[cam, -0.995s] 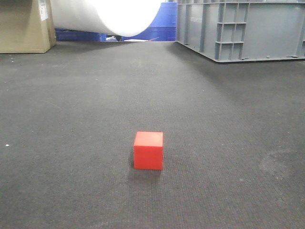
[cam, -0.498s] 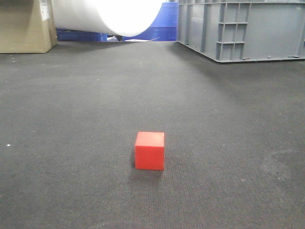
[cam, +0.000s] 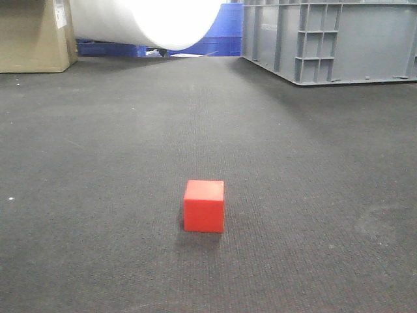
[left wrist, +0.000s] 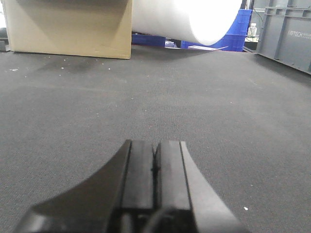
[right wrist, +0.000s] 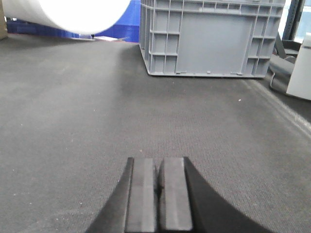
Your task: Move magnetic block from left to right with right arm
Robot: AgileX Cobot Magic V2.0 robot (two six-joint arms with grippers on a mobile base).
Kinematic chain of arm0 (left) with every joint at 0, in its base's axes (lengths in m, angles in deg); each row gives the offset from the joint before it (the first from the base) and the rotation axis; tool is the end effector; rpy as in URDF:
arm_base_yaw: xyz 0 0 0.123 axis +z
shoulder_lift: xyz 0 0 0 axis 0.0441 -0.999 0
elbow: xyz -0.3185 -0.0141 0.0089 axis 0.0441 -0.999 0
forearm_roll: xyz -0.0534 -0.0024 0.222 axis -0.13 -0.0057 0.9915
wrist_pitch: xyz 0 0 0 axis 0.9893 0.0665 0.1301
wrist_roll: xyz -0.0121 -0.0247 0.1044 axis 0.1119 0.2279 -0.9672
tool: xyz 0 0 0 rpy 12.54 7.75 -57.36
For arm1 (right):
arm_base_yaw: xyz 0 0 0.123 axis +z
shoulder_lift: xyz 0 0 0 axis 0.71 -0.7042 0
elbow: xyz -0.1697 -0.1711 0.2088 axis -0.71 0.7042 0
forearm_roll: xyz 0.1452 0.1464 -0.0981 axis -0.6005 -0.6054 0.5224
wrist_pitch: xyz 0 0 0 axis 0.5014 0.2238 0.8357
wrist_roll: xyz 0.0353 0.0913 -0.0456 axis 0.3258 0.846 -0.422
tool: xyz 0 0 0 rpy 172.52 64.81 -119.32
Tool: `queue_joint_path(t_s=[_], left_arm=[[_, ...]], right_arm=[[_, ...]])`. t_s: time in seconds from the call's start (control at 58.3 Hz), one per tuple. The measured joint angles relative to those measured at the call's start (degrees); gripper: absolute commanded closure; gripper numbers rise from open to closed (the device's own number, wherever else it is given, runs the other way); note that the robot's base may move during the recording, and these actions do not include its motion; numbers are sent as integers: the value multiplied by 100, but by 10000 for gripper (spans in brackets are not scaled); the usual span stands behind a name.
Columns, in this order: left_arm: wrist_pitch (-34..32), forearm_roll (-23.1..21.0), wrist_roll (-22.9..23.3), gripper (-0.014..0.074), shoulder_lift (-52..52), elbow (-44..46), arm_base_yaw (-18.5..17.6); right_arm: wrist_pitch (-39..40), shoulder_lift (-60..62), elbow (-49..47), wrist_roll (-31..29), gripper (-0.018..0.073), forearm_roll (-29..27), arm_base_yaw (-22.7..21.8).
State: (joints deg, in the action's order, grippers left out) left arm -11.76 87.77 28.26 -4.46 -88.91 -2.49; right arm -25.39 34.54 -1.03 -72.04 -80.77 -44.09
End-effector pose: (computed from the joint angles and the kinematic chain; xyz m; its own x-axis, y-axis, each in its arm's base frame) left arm 0.0154 -0.0001 0.2025 0.0521 -0.0362 -0.9980 0.0015 0.9993 -0.0361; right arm 0.0159 0.0006 0.1994 0.0088 0.0155 -0.9998 -0.0224 0.9996 0.0153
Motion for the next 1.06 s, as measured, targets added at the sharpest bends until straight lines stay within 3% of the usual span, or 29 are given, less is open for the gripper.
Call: queue_joint_path(t_s=[1.064], left_arm=[[0,0,0,713,0,0,0]], right_arm=[[157,0,14,37,503,3,-9]])
